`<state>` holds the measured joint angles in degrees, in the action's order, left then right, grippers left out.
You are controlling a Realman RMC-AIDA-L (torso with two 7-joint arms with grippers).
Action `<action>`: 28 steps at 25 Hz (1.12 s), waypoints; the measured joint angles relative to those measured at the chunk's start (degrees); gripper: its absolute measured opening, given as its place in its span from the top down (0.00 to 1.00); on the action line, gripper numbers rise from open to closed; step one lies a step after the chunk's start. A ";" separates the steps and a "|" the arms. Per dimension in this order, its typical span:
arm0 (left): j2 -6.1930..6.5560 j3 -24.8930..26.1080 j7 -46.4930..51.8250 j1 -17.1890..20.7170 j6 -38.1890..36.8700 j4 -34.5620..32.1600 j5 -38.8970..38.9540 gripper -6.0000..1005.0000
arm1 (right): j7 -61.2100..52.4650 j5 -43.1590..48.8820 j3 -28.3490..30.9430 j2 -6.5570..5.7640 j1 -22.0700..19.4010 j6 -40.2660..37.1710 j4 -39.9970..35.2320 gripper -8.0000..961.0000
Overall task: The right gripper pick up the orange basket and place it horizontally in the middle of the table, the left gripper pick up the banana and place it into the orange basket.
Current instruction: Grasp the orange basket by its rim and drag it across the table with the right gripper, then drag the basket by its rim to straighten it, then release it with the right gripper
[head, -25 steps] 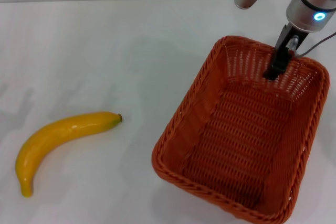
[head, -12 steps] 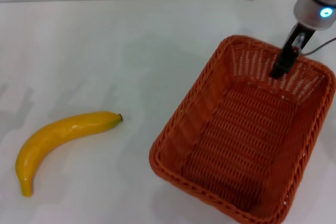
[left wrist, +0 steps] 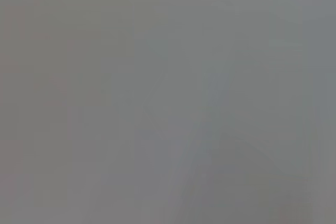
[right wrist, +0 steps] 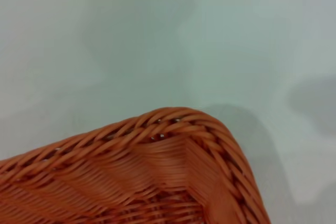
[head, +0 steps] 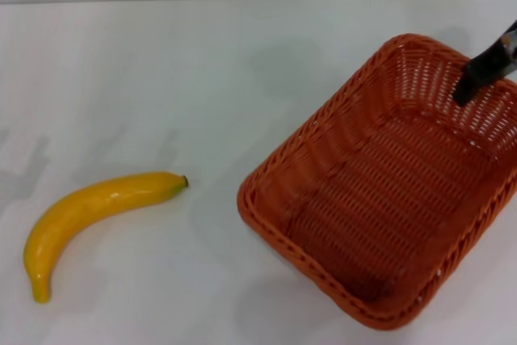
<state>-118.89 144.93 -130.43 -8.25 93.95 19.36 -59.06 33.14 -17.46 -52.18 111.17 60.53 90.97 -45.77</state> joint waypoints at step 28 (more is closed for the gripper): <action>0.54 0.23 0.00 -0.85 -1.55 1.57 0.05 0.31 | -12.13 -15.24 6.26 3.91 -18.79 1.80 -14.35 0.85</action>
<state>-118.36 145.16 -130.43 -9.10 92.40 20.93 -59.01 21.01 -32.70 -45.93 115.07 41.74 92.76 -60.12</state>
